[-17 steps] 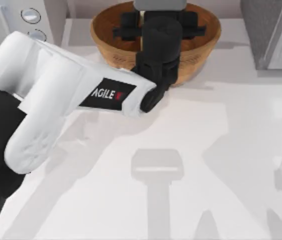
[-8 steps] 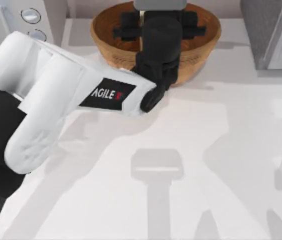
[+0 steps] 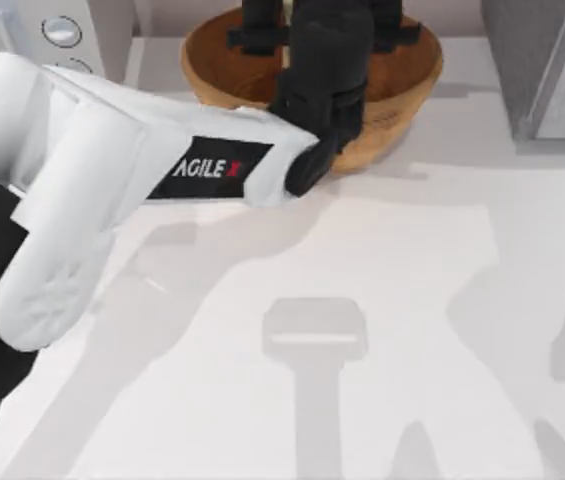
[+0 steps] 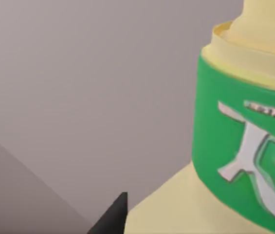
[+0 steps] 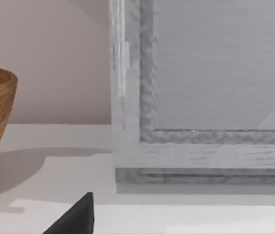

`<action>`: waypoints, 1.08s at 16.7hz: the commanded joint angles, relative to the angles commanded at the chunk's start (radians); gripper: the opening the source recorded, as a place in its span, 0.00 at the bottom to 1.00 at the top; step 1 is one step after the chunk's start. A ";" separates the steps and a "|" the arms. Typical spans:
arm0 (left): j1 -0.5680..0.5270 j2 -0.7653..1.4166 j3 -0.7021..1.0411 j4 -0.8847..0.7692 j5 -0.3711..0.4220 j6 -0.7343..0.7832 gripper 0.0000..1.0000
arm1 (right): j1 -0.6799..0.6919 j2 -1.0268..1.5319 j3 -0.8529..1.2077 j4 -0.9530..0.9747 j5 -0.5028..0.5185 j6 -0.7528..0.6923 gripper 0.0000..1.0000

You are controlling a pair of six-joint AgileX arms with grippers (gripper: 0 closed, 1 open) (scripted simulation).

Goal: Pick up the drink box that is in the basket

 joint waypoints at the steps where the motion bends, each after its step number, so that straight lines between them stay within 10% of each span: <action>1: 0.000 -0.018 0.022 -0.036 -0.001 0.000 0.00 | 0.000 0.000 0.000 0.000 0.000 0.000 1.00; 18: 0.008 -0.186 0.172 -0.367 0.006 0.006 0.00 | 0.000 0.000 0.000 0.000 0.000 0.000 1.00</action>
